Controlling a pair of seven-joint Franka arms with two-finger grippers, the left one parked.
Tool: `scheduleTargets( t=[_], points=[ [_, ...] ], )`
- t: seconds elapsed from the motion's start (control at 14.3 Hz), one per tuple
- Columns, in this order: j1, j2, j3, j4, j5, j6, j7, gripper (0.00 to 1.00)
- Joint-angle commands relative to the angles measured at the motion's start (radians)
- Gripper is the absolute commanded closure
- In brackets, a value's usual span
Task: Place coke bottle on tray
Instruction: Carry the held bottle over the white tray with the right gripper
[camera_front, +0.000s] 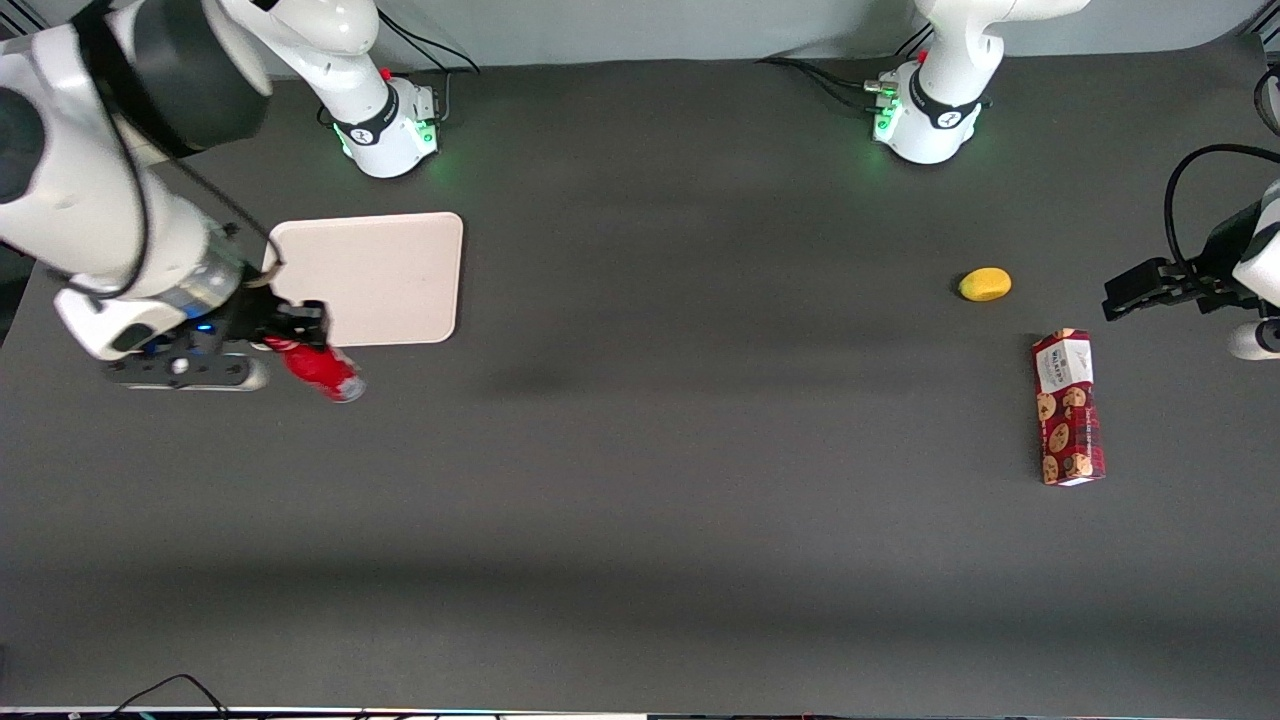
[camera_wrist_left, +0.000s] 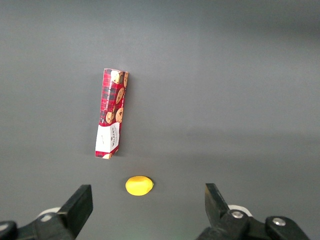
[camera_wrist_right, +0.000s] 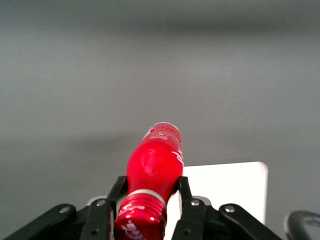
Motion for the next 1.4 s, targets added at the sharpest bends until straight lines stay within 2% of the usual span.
scheduleTargets(
  t=[0.0, 0.14, 0.49, 0.7, 0.84, 1.05, 1.33],
  points=[
    [-0.18, -0.152, 0.013, -0.166, 0.082, 0.095, -0.241, 1.0],
    [-0.292, -0.227, 0.012, -0.279, 0.09, 0.173, -0.373, 1.0],
    [-0.545, -0.363, -0.005, -0.504, 0.211, 0.333, -0.719, 1.0],
    [-0.555, -0.473, -0.101, -0.689, 0.318, 0.436, -0.814, 1.0],
    [-0.555, -0.495, -0.195, -0.749, 0.383, 0.439, -0.904, 1.0],
    [-0.555, -0.539, -0.217, -0.836, 0.386, 0.46, -0.925, 1.0],
    [-0.556, -0.571, -0.215, -0.991, 0.415, 0.594, -0.908, 1.0]
  ],
)
